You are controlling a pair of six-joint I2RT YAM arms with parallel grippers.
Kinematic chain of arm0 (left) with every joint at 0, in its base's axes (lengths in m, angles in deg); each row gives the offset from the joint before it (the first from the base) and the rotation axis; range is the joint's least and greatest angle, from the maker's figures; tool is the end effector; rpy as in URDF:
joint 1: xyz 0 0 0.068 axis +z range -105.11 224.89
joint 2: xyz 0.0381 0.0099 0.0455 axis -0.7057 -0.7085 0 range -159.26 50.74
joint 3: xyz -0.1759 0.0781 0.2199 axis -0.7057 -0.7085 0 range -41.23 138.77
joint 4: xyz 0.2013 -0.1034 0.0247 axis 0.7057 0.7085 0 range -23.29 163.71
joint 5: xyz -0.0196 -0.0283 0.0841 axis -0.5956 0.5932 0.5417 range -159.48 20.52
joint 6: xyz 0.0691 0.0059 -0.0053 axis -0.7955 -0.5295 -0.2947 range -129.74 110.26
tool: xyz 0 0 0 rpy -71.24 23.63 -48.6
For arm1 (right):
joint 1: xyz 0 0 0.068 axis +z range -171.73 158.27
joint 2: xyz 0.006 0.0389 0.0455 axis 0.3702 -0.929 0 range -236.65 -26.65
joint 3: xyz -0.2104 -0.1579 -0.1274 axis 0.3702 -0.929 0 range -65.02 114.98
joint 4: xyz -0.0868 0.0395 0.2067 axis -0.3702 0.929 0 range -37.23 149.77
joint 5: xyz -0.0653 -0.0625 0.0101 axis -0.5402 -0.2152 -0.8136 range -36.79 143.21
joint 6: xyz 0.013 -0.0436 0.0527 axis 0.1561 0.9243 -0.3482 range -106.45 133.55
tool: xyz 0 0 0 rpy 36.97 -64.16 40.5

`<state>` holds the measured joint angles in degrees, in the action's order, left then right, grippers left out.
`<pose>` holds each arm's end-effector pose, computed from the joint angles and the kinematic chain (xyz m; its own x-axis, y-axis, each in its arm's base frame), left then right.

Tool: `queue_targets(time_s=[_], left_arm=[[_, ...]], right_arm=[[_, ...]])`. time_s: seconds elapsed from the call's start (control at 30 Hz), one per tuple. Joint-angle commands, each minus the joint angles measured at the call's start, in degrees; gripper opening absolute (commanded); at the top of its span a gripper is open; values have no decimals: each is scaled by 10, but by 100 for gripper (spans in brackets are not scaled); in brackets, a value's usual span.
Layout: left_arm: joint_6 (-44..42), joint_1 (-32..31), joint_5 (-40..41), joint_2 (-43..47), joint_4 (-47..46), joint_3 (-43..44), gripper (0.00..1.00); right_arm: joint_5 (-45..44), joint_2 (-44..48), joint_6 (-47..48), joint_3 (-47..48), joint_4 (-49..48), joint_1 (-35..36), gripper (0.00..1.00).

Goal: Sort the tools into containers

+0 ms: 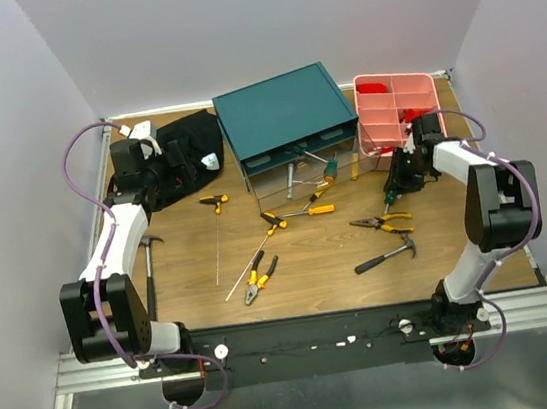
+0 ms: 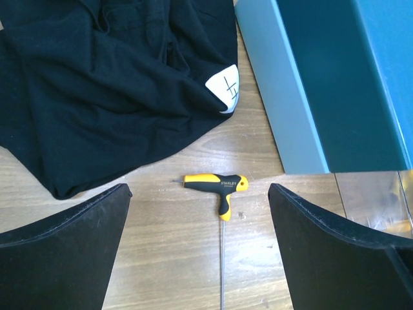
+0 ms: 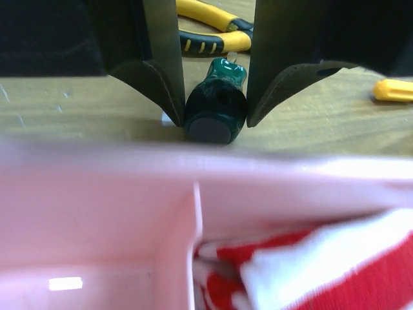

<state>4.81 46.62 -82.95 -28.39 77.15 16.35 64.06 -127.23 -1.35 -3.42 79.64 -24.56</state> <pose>0.2920 -0.0043 0.3032 -0.5548 -0.2610 -0.7899 0.0297 0.9427 -0.3324 0.3252 -0.0053 0.1899 -0.8880 0.2967 -0.3513 0.2068 0.9400 0.2712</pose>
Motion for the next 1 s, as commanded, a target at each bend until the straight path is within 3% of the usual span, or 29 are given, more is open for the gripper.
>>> queue_targets(time_s=[0.0,0.13,0.23,0.27,0.43,0.73,0.97], left_arm=[[16,-2,-7,-19,-26,15,99],[16,-2,-12,-29,-31,30,99],[20,-4,-15,-37,-39,32,99],[21,-5,-16,-42,-41,35,99],[27,-13,-23,-50,-47,40,99],[25,-16,-20,-26,-51,25,99],[20,-16,-21,-6,-49,4,99]], right_arm=[[-16,67,30,-2,35,-3,1],[7,171,35,60,53,-4,1],[78,225,17,100,13,-4,1],[149,230,-15,121,-1,-3,1],[209,202,-19,181,-35,23,1],[202,60,1,309,-5,90,1],[189,34,50,327,28,108,64]])
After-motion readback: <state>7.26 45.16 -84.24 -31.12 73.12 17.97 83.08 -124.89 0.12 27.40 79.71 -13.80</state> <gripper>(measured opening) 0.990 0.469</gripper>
